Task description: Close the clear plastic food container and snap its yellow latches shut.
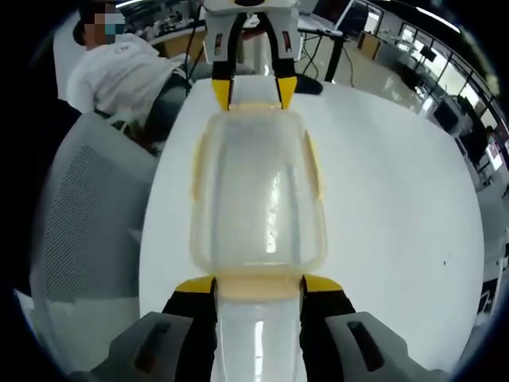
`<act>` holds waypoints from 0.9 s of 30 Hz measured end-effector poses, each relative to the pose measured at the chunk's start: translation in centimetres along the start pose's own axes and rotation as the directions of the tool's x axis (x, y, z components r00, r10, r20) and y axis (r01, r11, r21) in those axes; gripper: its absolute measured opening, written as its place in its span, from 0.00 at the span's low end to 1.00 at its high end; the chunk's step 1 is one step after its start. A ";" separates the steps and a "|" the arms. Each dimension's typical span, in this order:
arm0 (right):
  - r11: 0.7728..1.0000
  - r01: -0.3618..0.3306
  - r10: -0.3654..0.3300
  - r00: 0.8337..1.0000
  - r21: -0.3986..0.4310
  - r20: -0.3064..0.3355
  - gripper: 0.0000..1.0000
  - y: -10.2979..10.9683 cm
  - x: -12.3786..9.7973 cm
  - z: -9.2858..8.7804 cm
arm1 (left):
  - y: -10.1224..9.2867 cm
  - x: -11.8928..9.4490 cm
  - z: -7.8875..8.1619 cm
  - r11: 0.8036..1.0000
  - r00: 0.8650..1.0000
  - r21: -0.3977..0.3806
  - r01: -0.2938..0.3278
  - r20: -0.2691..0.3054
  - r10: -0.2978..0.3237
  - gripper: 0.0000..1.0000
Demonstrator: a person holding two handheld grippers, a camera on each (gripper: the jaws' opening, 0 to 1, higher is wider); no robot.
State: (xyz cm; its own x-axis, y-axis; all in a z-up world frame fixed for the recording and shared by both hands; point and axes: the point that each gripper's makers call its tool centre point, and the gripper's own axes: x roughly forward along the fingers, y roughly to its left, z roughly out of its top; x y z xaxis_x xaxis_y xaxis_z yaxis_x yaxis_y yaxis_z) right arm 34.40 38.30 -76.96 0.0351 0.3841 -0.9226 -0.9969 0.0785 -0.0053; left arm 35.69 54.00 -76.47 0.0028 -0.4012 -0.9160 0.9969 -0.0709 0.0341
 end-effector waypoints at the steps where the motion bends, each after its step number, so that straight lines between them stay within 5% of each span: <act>1: 1.000 0.001 -0.001 1.000 0.000 -0.002 0.39 0.0 0.0 -0.1 | 0.0 0.0 0.1 1.000 1.000 0.000 0.001 0.002 -0.001 0.38; 27: 1.000 0.019 -0.019 1.000 0.008 -0.016 0.40 -0.1 -2.1 -4.3 | 0.3 1.7 4.3 1.000 1.000 0.011 -0.021 0.018 0.021 0.38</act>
State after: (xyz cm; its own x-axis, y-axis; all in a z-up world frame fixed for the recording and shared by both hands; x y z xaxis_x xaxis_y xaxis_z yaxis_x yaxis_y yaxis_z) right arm 34.17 33.56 -76.72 0.0531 0.3677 -0.9284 -0.9954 0.0934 -0.0199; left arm 35.66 49.37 -76.32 0.0219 -0.4188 -0.9078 0.9957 -0.0728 0.0576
